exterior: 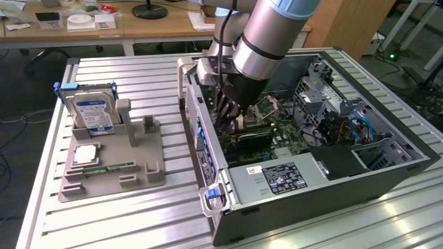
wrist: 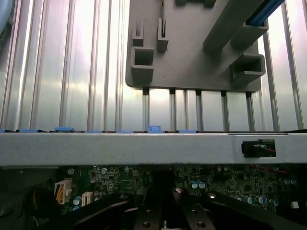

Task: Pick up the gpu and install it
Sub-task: 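Press down on the gpu until it lock into place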

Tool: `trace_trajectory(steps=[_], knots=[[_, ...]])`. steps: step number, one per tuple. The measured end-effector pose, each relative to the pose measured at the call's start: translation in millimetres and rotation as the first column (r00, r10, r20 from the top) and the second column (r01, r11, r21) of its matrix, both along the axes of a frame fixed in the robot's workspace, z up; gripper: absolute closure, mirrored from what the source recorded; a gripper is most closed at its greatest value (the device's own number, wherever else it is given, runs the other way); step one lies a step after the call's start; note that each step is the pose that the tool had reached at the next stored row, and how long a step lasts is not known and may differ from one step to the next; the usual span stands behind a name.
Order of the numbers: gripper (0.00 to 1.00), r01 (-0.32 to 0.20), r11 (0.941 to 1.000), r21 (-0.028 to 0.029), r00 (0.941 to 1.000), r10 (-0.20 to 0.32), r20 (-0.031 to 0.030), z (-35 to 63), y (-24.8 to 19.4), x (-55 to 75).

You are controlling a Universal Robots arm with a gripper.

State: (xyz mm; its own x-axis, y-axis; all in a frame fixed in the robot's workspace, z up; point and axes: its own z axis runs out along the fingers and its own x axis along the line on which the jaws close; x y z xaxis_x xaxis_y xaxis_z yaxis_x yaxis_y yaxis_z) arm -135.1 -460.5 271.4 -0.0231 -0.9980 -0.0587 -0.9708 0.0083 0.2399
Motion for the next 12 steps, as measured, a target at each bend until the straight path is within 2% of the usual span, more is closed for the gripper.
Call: trace_trajectory(steps=[4, 7, 9, 10, 11, 12], knots=[[0.9, -0.001, 1.0, 0.0001, 1.0, 0.001, -0.0004, 1.9, 0.8, 2.6], [0.9, -0.001, 1.0, 0.0001, 1.0, 0.001, -0.0046, 10.4, 1.6, 2.9], [0.9, -0.001, 1.0, 0.0005, 1.0, 0.001, -0.0079, 11.4, 1.9, 3.4], [0.9, -0.001, 1.0, 0.0005, 0.9999, 0.001, -0.0128, 11.4, 1.9, 3.8], [0.9, -0.001, 1.0, 0.0002, 0.9997, 0.001, -0.0245, 11.5, 1.9, 4.3], [0.9, 0.0, 1.0, 0.0003, 0.9992, 0.0, -0.0411, 11.4, 1.9, 4.4]])
